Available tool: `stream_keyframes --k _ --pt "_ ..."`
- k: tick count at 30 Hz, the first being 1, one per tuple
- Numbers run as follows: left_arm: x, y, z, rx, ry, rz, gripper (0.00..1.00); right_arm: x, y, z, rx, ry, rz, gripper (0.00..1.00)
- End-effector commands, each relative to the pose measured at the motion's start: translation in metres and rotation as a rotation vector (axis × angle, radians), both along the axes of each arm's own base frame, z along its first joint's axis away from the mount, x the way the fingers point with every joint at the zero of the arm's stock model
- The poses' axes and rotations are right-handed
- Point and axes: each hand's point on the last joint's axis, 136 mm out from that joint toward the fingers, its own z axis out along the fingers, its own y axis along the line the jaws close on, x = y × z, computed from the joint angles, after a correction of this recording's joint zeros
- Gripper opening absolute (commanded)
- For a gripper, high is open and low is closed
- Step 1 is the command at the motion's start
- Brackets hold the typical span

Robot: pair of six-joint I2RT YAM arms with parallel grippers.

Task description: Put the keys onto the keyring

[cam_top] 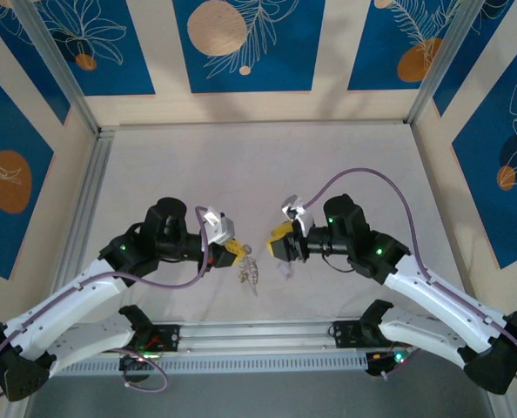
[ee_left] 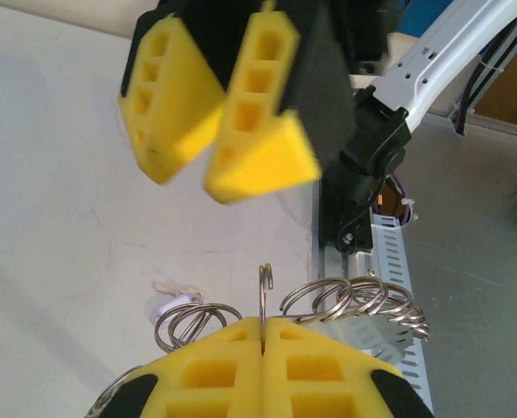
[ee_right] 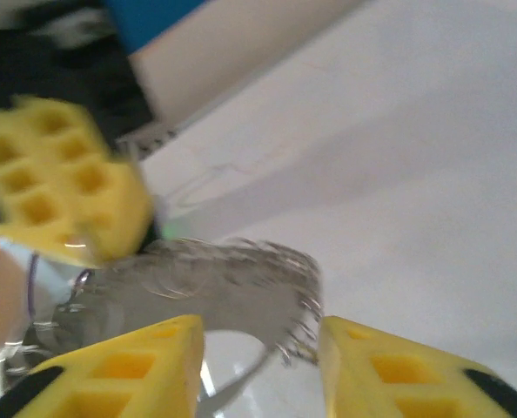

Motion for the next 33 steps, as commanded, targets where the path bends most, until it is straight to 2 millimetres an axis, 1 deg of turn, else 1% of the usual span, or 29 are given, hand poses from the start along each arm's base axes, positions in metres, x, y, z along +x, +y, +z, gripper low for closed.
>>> stream_keyframes --k 1,4,5,8,11,14,17,21,25,30,33 --pt "-0.002 0.001 0.003 -0.017 -0.025 0.001 0.00 0.003 -0.034 -0.062 -0.144 0.296 -0.204 0.46" --pt "0.000 0.004 -0.002 -0.017 -0.004 0.043 0.00 -0.001 -0.049 -0.096 -0.211 0.433 -0.294 0.53" --pt "0.000 0.004 -0.004 -0.024 0.013 0.055 0.00 -0.004 -0.053 -0.109 -0.241 0.472 -0.310 0.54" --pt "0.001 0.011 -0.009 -0.037 0.046 0.110 0.00 -0.013 -0.058 -0.137 -0.316 0.571 -0.332 0.55" --pt "0.000 0.016 -0.011 -0.058 0.071 0.146 0.00 -0.019 -0.060 -0.158 -0.385 0.604 -0.335 0.55" --pt "0.001 0.018 -0.014 -0.049 0.093 0.169 0.00 -0.018 -0.059 -0.175 -0.424 0.637 -0.336 0.53" --pt "0.004 0.019 -0.017 -0.036 0.092 0.187 0.00 -0.017 -0.050 -0.184 -0.422 0.663 -0.318 0.51" --pt "0.006 0.018 -0.016 -0.039 0.082 0.188 0.00 -0.015 -0.048 -0.199 -0.479 0.675 -0.315 0.44" --pt "0.006 0.019 -0.014 -0.047 0.073 0.190 0.00 -0.012 -0.044 -0.203 -0.534 0.642 -0.308 0.40" --pt "0.006 0.019 -0.012 -0.052 0.069 0.190 0.00 -0.015 -0.042 -0.216 -0.582 0.647 -0.303 0.35" --pt "0.005 0.019 -0.011 -0.056 0.068 0.186 0.00 -0.013 -0.041 -0.216 -0.585 0.632 -0.309 0.33"
